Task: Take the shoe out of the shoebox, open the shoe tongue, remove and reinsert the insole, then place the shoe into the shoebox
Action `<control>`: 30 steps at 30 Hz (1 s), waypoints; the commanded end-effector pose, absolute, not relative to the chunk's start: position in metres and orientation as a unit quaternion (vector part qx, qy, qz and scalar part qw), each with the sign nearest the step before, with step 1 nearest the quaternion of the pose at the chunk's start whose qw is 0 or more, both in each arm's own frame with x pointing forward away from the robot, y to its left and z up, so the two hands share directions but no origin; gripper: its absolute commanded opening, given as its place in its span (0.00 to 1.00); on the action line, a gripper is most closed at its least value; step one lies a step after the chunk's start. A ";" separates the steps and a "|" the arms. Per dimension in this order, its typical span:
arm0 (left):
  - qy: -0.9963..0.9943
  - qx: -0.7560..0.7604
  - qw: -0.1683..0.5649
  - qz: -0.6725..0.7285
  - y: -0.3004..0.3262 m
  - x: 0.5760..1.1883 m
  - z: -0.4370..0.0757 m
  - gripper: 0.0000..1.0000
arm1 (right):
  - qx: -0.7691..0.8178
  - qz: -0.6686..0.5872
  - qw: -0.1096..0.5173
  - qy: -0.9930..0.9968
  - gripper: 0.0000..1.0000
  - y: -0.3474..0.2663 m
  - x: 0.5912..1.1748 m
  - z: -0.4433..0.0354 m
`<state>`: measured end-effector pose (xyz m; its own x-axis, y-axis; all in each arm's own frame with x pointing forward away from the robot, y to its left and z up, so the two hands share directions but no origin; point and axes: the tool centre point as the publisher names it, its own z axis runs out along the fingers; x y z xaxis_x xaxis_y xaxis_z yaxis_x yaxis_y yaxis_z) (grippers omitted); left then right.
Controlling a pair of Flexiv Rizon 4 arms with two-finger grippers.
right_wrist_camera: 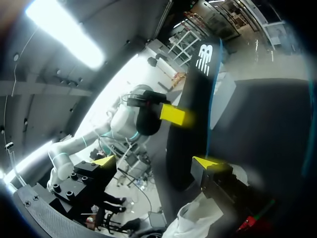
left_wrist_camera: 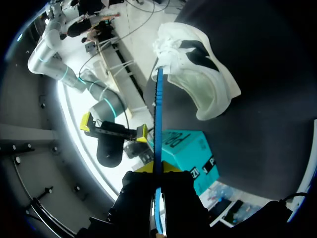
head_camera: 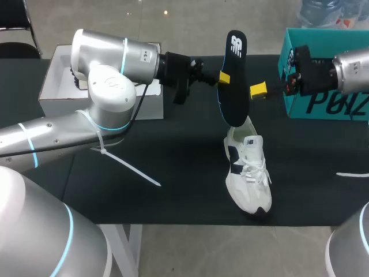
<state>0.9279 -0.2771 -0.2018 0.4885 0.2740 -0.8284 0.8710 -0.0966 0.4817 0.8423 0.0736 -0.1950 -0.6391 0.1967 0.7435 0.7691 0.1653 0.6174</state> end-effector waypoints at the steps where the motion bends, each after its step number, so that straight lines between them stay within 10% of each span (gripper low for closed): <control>1: 0.418 0.684 0.526 -0.283 -0.277 0.928 -0.202 0.00 | -0.332 -0.552 0.265 -0.718 1.00 0.086 0.850 -0.201; 30: 0.418 0.684 0.526 -0.283 -0.277 0.928 -0.202 0.00 | -0.333 -0.530 0.234 -0.744 1.00 0.063 0.874 -0.199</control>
